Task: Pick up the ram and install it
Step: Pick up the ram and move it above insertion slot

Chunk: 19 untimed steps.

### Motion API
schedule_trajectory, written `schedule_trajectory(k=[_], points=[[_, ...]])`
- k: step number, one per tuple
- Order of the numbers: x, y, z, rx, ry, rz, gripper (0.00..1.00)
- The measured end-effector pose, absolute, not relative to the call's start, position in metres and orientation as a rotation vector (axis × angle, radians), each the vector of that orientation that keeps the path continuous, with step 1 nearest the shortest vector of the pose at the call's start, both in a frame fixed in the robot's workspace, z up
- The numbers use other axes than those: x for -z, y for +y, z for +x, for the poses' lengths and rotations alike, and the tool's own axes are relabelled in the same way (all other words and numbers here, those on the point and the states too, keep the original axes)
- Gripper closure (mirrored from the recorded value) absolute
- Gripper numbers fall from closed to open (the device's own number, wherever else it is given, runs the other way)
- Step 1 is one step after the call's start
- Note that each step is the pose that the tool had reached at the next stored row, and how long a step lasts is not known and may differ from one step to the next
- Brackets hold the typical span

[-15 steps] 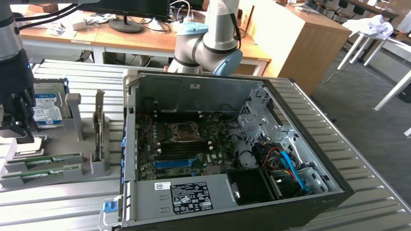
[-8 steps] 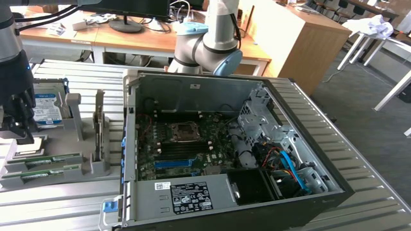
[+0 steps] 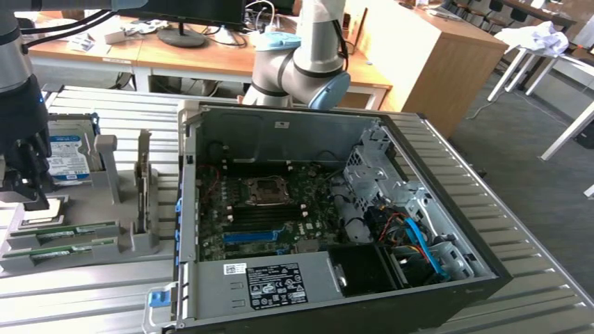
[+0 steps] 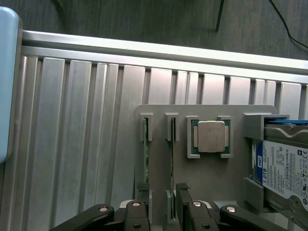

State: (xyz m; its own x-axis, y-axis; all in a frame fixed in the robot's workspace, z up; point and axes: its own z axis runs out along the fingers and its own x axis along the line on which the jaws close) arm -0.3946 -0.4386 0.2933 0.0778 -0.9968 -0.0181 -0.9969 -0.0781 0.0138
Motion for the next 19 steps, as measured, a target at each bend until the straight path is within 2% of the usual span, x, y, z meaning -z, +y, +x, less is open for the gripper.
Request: schedule_trajectory(k=[19], points=[[-0.2886, -0.4406, -0.3957, -0.036, 2.131, -2.305, 0.64]])
